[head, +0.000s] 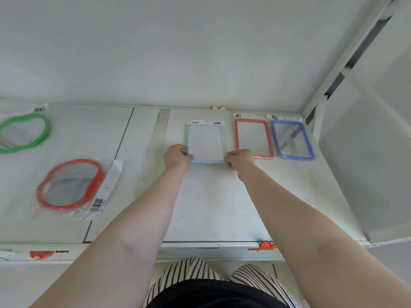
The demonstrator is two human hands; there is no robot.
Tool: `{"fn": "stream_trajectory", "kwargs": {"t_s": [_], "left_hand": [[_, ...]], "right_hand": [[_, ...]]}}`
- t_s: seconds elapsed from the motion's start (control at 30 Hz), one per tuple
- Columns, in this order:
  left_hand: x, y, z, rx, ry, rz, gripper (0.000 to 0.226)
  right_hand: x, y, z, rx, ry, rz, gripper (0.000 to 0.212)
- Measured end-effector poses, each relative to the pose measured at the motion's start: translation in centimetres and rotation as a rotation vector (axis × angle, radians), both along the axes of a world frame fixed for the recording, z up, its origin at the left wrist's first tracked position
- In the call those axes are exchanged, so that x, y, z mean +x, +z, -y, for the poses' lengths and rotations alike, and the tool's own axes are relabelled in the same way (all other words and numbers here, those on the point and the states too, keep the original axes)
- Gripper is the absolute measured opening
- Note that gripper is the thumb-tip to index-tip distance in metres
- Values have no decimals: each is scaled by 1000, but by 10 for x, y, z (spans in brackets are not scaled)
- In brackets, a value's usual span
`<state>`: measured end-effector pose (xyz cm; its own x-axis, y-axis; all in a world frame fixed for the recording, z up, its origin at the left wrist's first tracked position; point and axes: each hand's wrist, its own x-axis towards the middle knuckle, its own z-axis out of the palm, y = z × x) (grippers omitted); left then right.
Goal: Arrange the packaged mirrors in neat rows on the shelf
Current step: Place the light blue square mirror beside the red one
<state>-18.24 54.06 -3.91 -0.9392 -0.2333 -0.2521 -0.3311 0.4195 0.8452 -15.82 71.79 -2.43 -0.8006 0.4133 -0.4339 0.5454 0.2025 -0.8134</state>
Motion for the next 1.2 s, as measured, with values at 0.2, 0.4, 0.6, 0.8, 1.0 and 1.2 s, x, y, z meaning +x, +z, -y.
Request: {"fn": "stream_trajectory", "kwargs": {"t_s": [0.2,0.4,0.6,0.8,1.0,1.2], "left_hand": [[4,0,-19,-361,-102,-105,58],[4,-15,-50,-434,-287,-50,119],[-14,-22,-56,-445,-281,-58,122],[-32,-19,-70,-424,-301,-63,123],[-35,-20,-78,-440,-325,-73,123],[-34,-20,-78,-454,-336,-77,122]], "right_hand": [[0,6,-24,445,129,-11,15],[-5,-6,-60,662,-7,-87,51],[-15,-21,-76,633,113,-21,70],[-15,-29,-82,660,166,-10,59],[-18,-32,-81,696,184,-6,56],[-18,-32,-80,727,187,11,55]]}}
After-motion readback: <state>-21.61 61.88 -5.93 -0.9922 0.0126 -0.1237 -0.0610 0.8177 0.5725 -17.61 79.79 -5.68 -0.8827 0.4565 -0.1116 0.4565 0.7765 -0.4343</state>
